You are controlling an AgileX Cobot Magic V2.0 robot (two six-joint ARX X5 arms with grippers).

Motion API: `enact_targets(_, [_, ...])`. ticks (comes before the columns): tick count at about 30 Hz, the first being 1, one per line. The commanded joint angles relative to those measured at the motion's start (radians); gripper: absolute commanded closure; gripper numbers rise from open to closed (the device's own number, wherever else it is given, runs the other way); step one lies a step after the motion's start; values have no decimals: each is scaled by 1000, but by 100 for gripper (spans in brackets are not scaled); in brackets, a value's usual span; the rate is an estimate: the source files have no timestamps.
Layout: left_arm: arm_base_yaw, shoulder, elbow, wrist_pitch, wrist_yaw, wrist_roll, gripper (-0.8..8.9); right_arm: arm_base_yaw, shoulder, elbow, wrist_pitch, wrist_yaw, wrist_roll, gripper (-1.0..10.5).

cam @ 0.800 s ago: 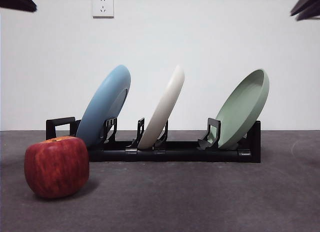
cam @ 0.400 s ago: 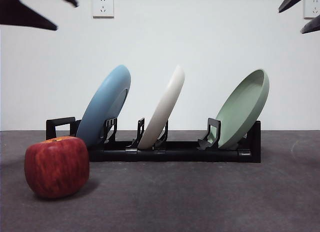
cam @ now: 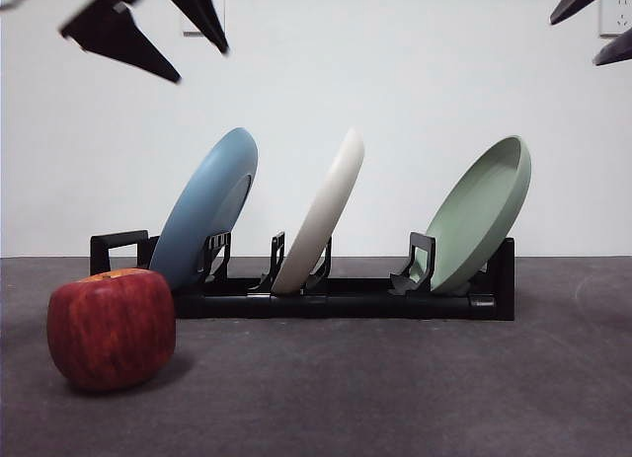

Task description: Take the blue plate from the plate rack,put the plate on the table,take the apple from the table,put the apple in the plate

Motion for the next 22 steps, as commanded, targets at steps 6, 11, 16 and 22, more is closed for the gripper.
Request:
enact_targets(6, [-23, 188, 74, -14, -18, 25, 459, 2, 1, 5, 2, -1, -8, 662])
enact_targets(11, [-30, 240, 74, -11, -18, 25, 461, 3, 1, 5, 1, 0, -8, 662])
enact_targets(16, [-37, 242, 74, 5, -16, 27, 520, 2, 1, 5, 1, 1, -8, 662])
enact_targets(22, [-45, 242, 74, 1, -9, 61, 821, 2, 1, 5, 1, 3, -8, 663])
